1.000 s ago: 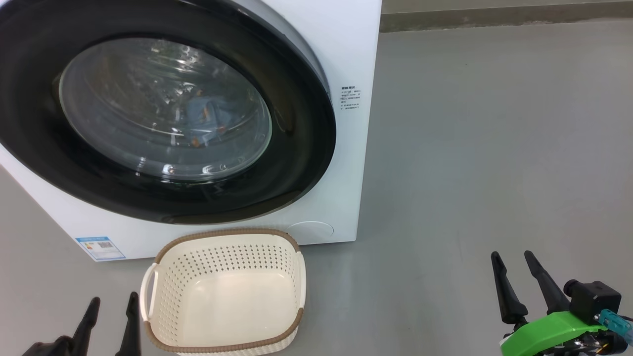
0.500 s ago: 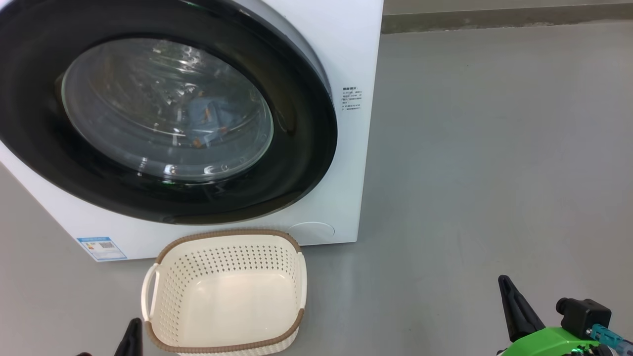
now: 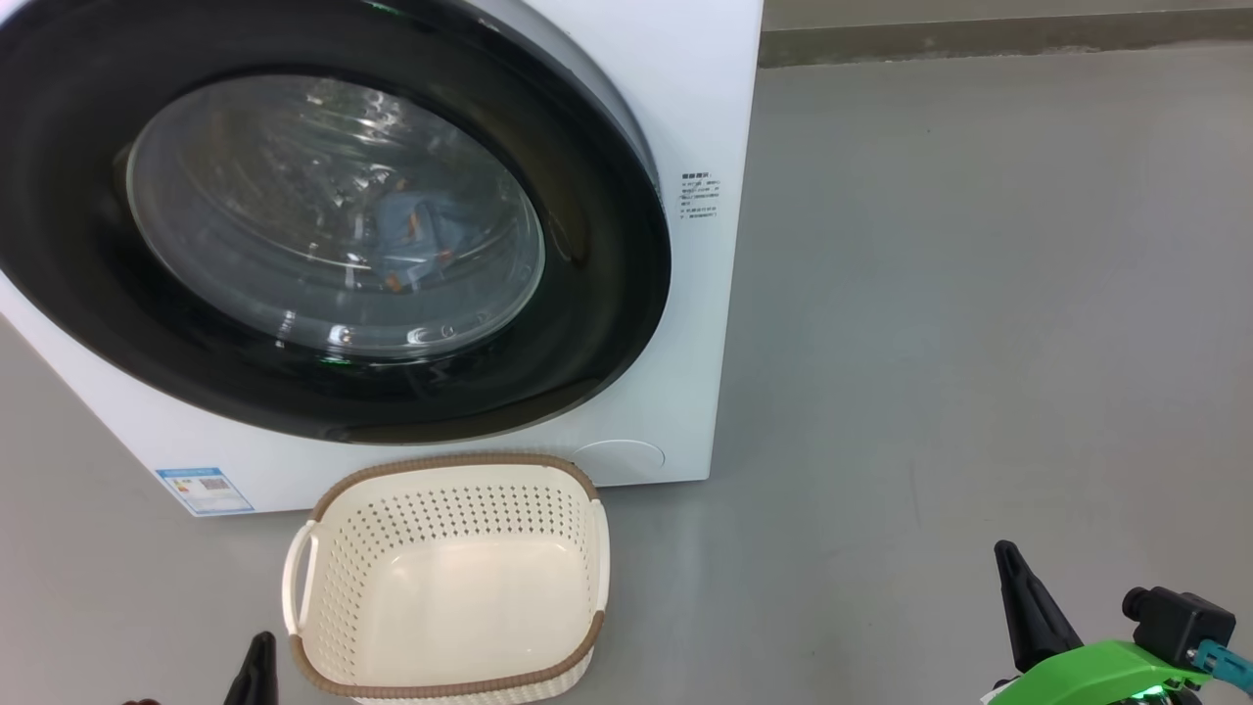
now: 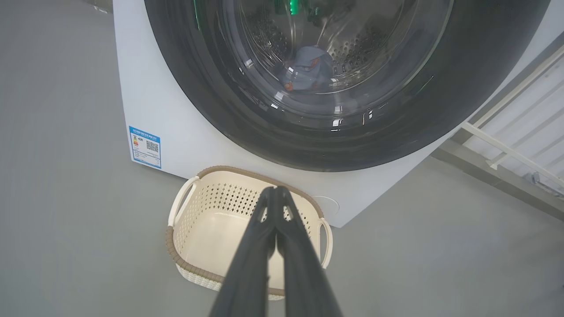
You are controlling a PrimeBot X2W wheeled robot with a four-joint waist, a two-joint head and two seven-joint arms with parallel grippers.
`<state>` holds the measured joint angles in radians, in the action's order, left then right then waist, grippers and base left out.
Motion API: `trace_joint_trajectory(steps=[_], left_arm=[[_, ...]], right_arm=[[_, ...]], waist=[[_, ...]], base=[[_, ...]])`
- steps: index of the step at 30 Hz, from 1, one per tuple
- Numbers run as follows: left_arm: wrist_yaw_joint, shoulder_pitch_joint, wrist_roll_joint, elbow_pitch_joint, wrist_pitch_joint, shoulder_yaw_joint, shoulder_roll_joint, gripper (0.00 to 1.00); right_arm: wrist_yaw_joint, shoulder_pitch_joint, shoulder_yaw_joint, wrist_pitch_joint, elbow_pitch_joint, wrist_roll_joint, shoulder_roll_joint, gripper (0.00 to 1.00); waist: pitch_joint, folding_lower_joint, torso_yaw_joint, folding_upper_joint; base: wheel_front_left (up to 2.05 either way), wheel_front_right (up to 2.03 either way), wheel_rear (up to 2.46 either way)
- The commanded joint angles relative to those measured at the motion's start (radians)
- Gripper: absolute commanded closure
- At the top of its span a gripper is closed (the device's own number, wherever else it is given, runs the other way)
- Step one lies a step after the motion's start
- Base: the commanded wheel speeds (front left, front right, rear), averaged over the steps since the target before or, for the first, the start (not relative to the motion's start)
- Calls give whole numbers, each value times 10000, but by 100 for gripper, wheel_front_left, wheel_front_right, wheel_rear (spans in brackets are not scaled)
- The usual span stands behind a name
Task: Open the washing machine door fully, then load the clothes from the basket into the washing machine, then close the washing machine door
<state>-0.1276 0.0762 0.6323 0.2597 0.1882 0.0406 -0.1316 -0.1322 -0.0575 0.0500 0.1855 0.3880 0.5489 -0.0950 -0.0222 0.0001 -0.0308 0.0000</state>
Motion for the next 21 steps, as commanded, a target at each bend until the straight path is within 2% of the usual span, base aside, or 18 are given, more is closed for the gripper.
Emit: trace_joint_trajectory(steps=[1,21], left_arm=[[-6,-417,193,-185,-51,-195,-111,100],[-11,-701,2104,-177,-636,-457,67,100]], right_arm=[[3,-230,41,-27,-283,223,-57,100],[5,-284,160,-617,-512,2288,43,100]], waist=[[1,-1,3,0],[39,-1,63,0]], base=[[0,0,0],[0,0,0]])
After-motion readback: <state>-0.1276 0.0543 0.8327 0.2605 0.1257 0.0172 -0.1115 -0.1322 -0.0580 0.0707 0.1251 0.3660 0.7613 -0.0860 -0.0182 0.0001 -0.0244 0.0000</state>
